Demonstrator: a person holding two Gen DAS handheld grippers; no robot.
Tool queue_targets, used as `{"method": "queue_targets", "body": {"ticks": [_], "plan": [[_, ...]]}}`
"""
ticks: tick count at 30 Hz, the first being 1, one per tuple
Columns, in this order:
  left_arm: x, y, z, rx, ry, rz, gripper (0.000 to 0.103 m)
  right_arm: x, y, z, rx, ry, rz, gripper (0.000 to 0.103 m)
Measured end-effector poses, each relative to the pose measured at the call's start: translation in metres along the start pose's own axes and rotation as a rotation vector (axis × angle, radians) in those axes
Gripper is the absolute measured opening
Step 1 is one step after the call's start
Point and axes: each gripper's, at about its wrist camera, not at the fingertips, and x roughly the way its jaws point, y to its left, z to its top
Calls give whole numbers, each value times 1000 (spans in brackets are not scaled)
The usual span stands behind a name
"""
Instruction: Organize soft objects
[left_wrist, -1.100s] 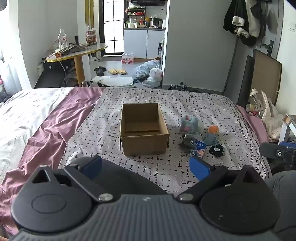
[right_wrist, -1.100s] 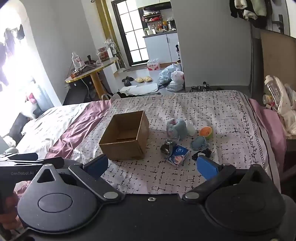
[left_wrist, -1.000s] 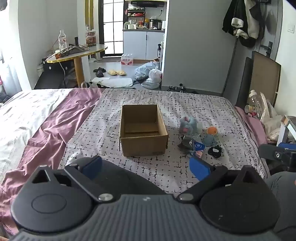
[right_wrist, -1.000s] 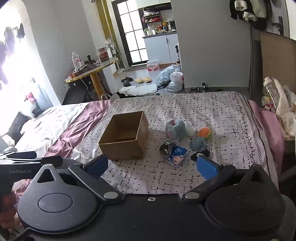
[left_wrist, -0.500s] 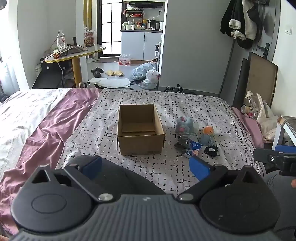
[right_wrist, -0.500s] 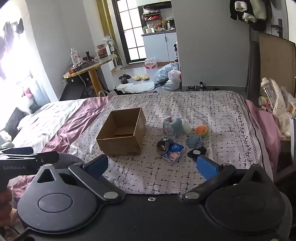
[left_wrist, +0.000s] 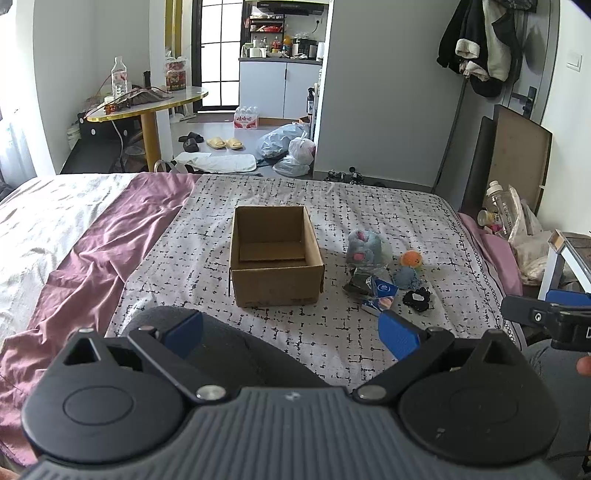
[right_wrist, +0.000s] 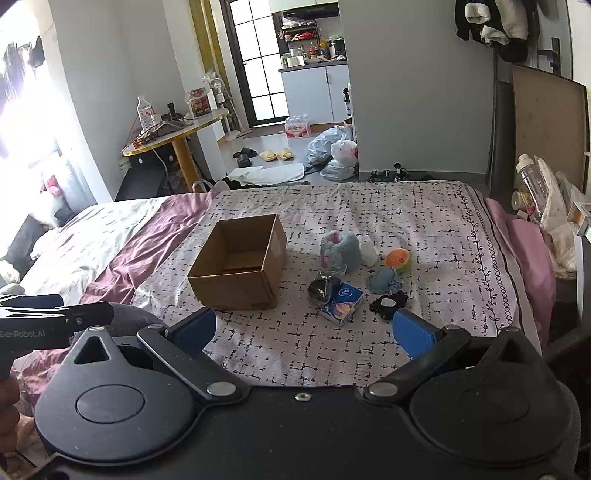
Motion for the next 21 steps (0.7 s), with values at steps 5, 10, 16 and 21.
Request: {"method": "queue_targets", "body": {"ticks": [5, 10, 16, 21], "plan": [[0, 0, 0, 0, 1, -2, 100, 0, 0, -1, 0, 0, -1, 103], [1, 0, -1, -3, 1, -5, 100, -1, -1, -1, 7, 5, 2, 103], [2, -1, -2, -4, 2, -6, 100, -2, -1, 0, 7, 1, -2, 103], [2, -1, -2, -6, -1, -9, 100, -1, 0, -1, 7, 4, -6, 103]]}}
